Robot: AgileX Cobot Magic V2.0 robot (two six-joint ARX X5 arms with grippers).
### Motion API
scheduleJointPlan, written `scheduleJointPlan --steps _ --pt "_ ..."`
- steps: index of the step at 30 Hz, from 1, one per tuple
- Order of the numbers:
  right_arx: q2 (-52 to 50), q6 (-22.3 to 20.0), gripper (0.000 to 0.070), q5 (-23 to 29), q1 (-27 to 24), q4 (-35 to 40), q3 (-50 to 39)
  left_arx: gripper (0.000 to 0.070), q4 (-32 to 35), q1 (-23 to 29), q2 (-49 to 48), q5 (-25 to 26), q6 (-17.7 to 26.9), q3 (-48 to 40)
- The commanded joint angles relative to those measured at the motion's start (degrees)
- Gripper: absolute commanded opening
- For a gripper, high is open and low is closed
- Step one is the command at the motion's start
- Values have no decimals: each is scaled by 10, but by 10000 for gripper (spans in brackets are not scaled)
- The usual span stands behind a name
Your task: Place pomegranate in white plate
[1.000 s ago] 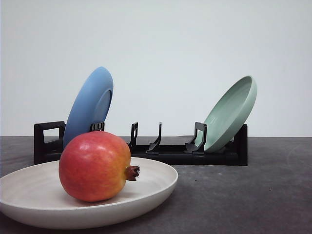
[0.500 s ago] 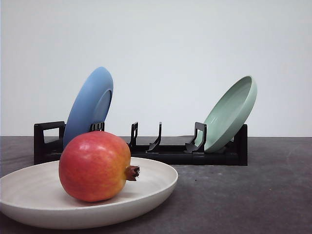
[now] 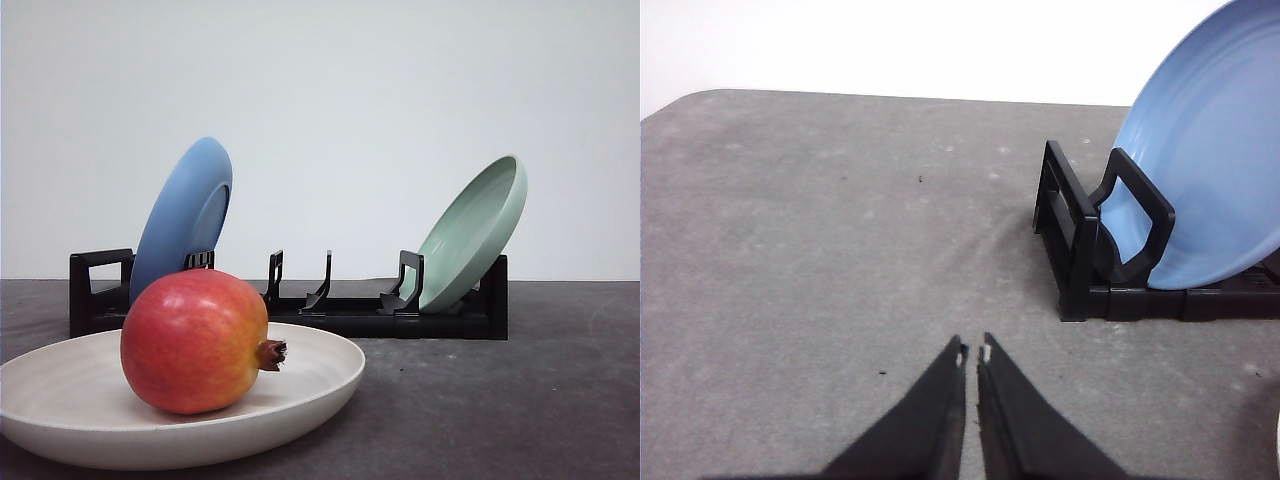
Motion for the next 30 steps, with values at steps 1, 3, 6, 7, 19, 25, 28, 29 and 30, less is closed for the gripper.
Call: scheduleJointPlan --steps 1,3,6,7,19,25,28,29,30 --pt "0 -2 16 0 -1 6 -3 0 -2 -1 -1 -1 6 -6" --pt "0 -2 16 0 -1 6 -3 0 -2 -1 -1 -1 6 -6" --pt "0 -2 16 0 -1 6 -3 0 -2 -1 -1 -1 6 -6" --pt "0 -2 16 0 -1 6 -3 0 -2 -1 -1 -1 6 -6" --pt "0 -2 16 0 -1 6 -3 0 -2 -1 -1 -1 6 -6" --pt "0 -2 16 0 -1 6 -3 0 -2 0 -1 -1 6 -6" --pt "0 -2 16 0 -1 6 -3 0 -2 -1 -1 -1 6 -6" --pt "0 -2 16 0 -1 6 -3 0 -2 -1 -1 -1 6 -6" --pt "0 -2 16 0 -1 6 -3 0 -2 0 -1 -1 6 -6"
